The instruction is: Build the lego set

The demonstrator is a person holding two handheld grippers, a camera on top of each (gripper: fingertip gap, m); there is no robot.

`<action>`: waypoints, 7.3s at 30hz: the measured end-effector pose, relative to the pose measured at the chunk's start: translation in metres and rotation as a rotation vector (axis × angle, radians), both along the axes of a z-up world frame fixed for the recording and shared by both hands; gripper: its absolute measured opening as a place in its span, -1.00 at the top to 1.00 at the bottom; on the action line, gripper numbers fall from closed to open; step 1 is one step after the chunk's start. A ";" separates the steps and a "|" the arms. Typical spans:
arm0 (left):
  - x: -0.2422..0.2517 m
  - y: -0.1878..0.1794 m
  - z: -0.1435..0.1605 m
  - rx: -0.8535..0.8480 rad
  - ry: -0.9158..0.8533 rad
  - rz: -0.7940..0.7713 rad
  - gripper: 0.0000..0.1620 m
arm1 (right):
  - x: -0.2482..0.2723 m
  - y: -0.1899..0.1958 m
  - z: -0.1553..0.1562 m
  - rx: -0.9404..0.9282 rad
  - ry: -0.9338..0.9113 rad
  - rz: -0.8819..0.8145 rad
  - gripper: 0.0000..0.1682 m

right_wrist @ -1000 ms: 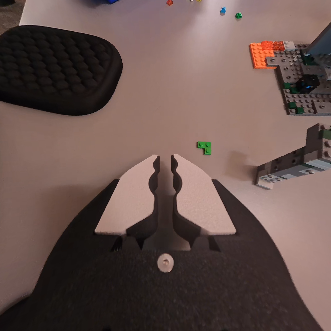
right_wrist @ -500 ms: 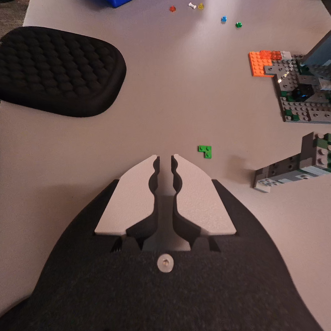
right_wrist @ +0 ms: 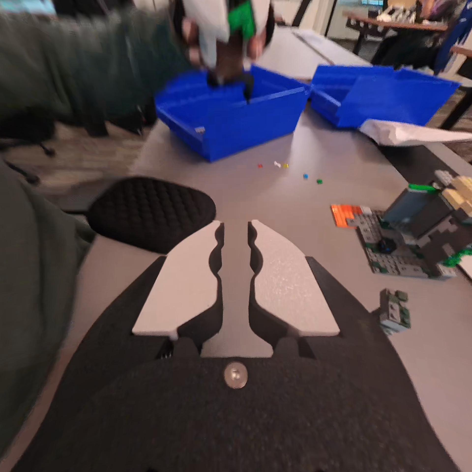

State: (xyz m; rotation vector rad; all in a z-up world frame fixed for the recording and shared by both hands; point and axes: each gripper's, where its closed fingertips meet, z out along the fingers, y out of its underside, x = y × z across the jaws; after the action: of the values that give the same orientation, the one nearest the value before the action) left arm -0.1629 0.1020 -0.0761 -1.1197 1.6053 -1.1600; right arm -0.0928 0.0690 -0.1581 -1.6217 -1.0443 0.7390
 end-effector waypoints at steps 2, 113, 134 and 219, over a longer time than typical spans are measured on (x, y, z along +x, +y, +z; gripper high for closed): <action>0.029 -0.023 0.000 -0.002 -0.082 -0.078 0.79 | 0.001 -0.008 0.022 -0.043 0.110 0.042 0.77; 0.110 0.006 -0.155 0.212 0.123 0.169 0.89 | 0.092 0.048 -0.097 -0.293 -0.238 -0.394 0.59; 0.109 0.019 -0.164 0.214 0.161 0.231 0.87 | 0.102 0.110 -0.077 -0.175 -0.266 -0.520 0.51; 0.098 -0.042 -0.203 0.106 0.433 -0.092 0.62 | 0.120 0.030 -0.092 -0.188 -0.369 -0.385 0.72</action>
State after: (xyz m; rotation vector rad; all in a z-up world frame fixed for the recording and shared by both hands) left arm -0.0648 0.0596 -0.2788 -1.3002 2.0406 -0.9151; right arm 0.0267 0.0995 -0.2504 -2.0996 -0.8911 0.2898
